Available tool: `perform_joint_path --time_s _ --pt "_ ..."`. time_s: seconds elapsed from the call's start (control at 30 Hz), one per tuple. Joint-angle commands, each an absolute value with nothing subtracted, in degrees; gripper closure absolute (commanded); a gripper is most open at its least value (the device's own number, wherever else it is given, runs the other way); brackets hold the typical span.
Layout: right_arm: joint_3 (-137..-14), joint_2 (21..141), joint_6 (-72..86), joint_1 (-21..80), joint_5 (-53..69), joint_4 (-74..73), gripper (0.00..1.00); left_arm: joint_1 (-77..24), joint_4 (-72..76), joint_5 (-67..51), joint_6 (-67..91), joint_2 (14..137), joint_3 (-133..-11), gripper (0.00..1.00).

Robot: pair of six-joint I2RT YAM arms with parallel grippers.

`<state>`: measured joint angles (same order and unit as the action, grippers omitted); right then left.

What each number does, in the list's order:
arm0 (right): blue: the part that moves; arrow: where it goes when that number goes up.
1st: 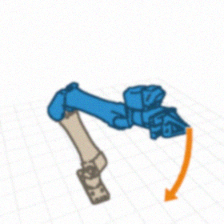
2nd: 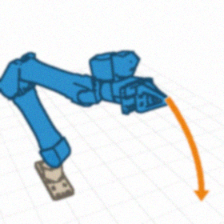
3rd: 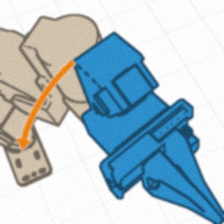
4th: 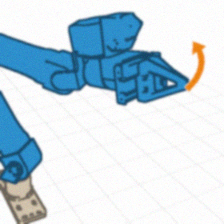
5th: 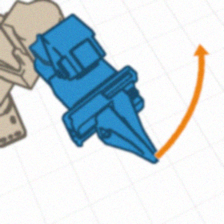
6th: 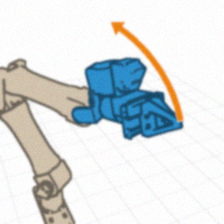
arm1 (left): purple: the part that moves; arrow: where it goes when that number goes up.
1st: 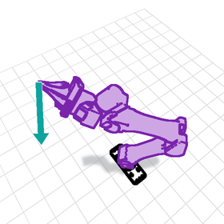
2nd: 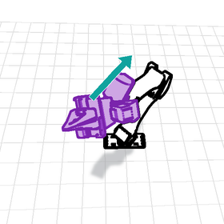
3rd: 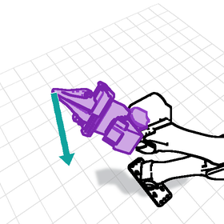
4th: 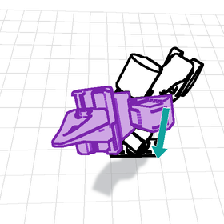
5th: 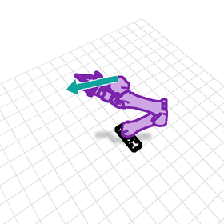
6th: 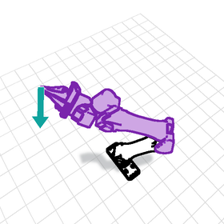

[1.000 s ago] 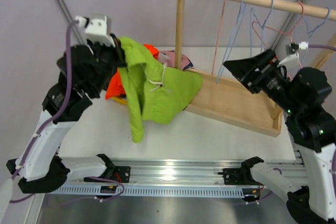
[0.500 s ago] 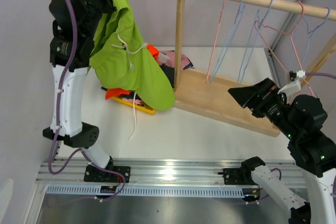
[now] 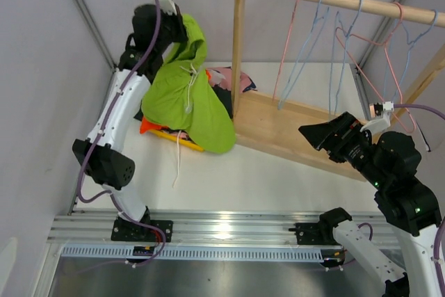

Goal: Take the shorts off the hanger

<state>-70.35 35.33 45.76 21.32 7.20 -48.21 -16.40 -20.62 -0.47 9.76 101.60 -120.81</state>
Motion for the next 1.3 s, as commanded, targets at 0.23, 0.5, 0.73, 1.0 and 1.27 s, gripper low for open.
perform_joint_path --time_s 0.23,0.5,0.73,1.0,1.27 --pt "-71.54 33.84 44.91 21.62 6.94 -47.10 0.01 -17.49 -6.14 -0.44 13.36 92.72 -90.97 0.74" --pt "-73.91 31.99 45.61 21.62 5.45 -50.01 0.01 -17.93 -16.42 2.46 11.34 88.69 -101.85 0.01" --pt "-75.67 30.33 46.85 21.62 5.27 -52.29 0.00 -18.02 -25.29 3.96 10.37 75.26 -106.61 0.01" --pt "-77.61 27.34 38.78 21.53 3.95 -54.76 0.01 -18.72 -28.83 -1.75 11.78 51.18 -87.48 0.01" --pt "-67.34 6.99 35.51 21.01 -7.28 -48.35 0.01 -18.81 -30.58 -4.32 14.94 26.56 -56.89 0.01"
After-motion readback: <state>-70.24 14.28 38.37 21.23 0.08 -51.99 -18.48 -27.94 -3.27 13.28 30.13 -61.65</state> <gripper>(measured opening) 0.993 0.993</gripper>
